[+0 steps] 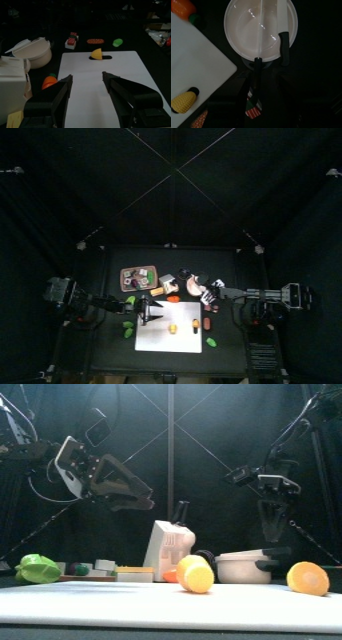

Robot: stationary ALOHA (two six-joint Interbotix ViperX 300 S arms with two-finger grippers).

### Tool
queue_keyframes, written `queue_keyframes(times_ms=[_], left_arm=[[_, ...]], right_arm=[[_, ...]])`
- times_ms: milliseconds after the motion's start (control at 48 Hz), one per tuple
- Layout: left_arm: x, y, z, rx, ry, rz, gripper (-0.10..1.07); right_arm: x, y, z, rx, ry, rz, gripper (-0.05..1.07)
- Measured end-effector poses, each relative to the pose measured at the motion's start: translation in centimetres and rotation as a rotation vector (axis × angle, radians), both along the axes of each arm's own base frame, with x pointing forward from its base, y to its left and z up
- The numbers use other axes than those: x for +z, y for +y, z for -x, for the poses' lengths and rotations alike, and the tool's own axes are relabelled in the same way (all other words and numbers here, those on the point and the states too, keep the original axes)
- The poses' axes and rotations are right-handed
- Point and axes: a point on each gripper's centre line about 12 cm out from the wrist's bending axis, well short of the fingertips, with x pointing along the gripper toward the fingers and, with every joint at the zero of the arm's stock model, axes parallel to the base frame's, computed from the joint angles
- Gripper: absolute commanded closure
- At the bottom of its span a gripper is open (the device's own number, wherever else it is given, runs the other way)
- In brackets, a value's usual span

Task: Grab corn top

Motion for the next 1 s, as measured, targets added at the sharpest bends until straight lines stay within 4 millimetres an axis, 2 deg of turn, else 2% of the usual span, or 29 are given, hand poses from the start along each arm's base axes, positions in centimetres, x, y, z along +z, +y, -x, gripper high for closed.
queue_keyframes(times_ms=[125,250,417,562,688,833,917,1000], left_arm=[[0.1,0.0,0.0,-0.001,-0.003,-0.001,0.10],[0.7,0.0,0.1,-0.003,-0.020,0.002,0.11],[1.9,0.2,0.3,0.001,-0.035,0.004,0.11],[3.9,2.0,0.8,0.055,-0.074,0.013,0.11],[4.9,3.7,1.8,0.106,-0.020,0.023,0.10],[4.3,5.1,3.7,0.117,0.205,0.001,0.11],[4.0,5.4,4.8,0.105,0.289,-0.036,0.11],[3.8,5.3,5.8,0.081,0.300,-0.086,0.11]], right_arm=[[1.3,1.3,-0.3,0.038,-0.054,-0.003,0.25],[1.9,4.3,-1.0,0.115,-0.107,-0.060,0.25],[1.1,7.6,-1.8,0.130,-0.139,-0.205,0.25],[-0.1,9.7,-2.8,0.110,-0.145,-0.318,0.24],[-1.1,10.5,-3.5,0.082,-0.145,-0.368,0.24],[-2.1,10.5,-4.2,-0.013,-0.133,-0.398,0.24],[-2.2,10.6,-4.6,-0.062,-0.137,-0.398,0.24],[-2.1,10.7,-4.9,-0.108,-0.149,-0.399,0.24]])
